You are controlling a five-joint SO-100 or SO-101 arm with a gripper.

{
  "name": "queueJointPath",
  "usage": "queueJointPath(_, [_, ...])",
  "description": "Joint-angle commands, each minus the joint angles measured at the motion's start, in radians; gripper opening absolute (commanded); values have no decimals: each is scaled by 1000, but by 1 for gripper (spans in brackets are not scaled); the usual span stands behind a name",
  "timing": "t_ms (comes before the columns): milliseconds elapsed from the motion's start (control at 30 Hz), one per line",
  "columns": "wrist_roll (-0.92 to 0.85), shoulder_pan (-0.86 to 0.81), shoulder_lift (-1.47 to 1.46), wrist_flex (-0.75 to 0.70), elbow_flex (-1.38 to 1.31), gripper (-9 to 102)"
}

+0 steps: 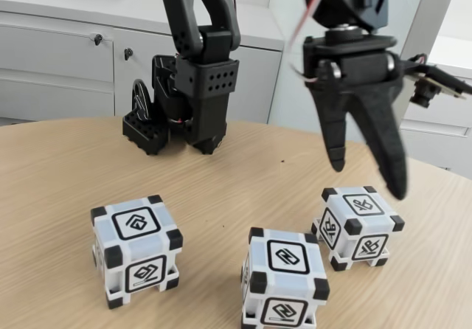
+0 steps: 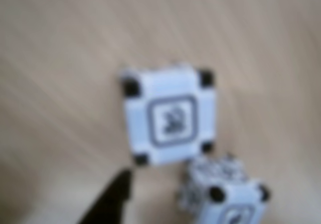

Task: Stack cubes from left to right.

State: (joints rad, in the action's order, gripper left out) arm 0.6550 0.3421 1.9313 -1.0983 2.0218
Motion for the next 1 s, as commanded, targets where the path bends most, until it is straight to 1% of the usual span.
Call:
queueJointPath(0, [15, 44, -2, 11, -52, 46])
queueJointPath(200, [107, 124, -3, 11, -52, 46])
queueJointPath(367, [143, 114, -6, 12, -52, 46])
queueJointPath(633, [140, 112, -118, 12, -52, 47])
queueJointPath(867, [127, 110, -130, 15, -55, 47])
queueJointPath(967, [106, 110, -132, 51, -55, 47])
